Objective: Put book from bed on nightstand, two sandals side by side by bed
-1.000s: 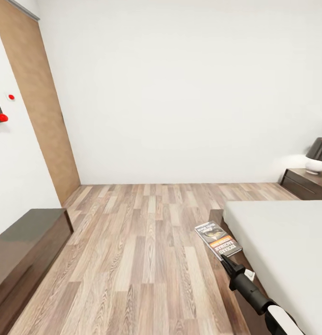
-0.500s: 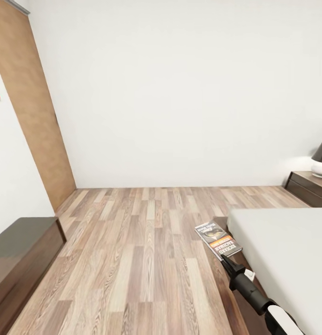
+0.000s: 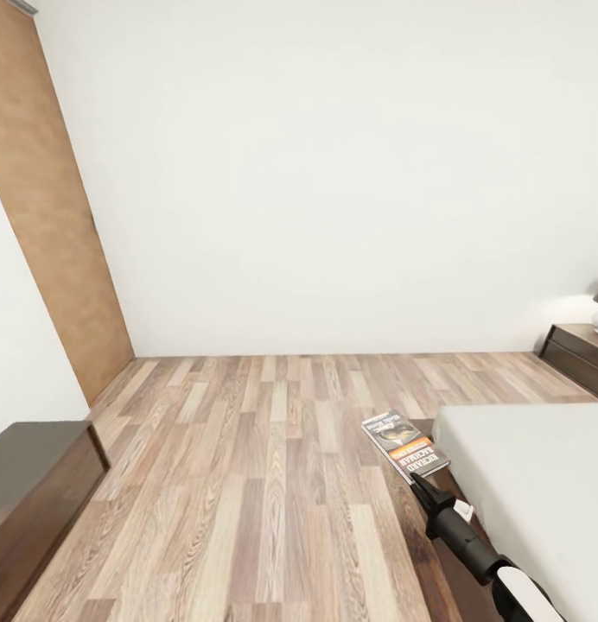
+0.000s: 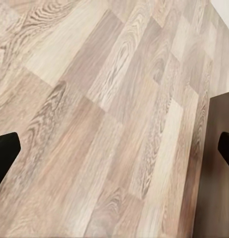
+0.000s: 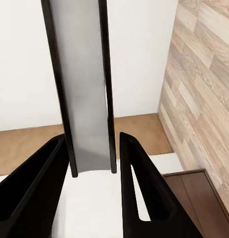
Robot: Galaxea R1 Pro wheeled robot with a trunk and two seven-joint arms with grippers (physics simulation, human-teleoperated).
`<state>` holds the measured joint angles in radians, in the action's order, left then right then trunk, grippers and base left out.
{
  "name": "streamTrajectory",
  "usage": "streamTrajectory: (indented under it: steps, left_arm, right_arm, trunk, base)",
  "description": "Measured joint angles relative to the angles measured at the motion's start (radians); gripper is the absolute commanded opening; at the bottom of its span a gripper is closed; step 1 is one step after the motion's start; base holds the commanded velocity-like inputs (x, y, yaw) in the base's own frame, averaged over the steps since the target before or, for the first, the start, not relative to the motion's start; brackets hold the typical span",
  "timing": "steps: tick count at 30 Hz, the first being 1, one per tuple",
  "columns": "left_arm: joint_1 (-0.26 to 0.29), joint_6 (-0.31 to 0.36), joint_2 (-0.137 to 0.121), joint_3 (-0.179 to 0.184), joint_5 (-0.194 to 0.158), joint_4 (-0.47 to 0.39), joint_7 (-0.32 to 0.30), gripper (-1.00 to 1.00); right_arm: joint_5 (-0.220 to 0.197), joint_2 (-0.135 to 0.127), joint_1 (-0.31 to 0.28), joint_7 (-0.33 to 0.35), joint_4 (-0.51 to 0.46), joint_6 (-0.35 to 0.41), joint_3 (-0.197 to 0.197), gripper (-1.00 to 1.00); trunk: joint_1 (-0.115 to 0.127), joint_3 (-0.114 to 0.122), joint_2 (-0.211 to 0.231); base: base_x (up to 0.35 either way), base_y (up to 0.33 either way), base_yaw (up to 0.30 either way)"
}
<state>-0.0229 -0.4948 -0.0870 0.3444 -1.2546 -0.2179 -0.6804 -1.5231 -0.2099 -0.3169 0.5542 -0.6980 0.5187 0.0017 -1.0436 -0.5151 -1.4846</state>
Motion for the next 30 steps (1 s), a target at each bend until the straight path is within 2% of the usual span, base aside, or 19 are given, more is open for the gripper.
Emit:
streamTrajectory:
  steps: [30]
  left_arm:
    - [0.0, 0.001, -0.003, 0.0, 0.0, 0.0, -0.007, 1.0]
  right_arm:
    - [0.0, 0.0, 0.0, 0.0, 0.0, 0.0, 0.0, -1.0]
  trunk:
    - [0.0, 0.0, 0.0]
  base:
    - [0.336, 0.055, 0.0]
